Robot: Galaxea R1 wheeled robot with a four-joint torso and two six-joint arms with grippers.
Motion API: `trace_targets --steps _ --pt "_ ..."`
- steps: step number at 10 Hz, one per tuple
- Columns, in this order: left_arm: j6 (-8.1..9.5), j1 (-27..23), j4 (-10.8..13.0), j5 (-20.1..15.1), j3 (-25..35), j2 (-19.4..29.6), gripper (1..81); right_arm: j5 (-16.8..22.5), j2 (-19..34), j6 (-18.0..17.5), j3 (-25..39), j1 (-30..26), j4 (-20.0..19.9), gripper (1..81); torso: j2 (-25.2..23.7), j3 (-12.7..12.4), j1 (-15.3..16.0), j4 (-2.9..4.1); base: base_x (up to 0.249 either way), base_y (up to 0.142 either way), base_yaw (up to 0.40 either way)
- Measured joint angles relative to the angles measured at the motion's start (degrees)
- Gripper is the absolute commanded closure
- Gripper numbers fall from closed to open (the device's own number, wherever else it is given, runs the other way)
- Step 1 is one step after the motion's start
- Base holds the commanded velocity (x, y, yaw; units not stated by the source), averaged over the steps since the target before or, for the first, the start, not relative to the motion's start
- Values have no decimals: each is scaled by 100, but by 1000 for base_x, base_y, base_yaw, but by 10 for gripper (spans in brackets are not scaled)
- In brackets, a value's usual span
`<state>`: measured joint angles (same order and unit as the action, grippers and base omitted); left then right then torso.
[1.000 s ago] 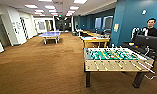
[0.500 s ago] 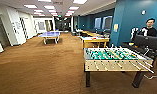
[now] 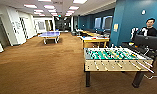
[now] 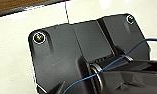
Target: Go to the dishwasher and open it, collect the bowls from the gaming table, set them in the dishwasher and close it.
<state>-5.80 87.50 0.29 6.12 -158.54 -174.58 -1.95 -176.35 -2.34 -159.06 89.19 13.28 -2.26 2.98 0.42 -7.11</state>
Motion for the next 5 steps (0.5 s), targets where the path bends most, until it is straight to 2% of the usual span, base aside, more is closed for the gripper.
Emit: trace_targets --steps 2,5 --pt "2 95 -5 -20 0 13 10 24 0 2 2 89 0 10 -9 -4 -18 0 103 0 0" --pt "0 -29 -5 22 0 13 10 -16 0 2 5 -27 0 10 -7 -2 -13 0 131 0 0"
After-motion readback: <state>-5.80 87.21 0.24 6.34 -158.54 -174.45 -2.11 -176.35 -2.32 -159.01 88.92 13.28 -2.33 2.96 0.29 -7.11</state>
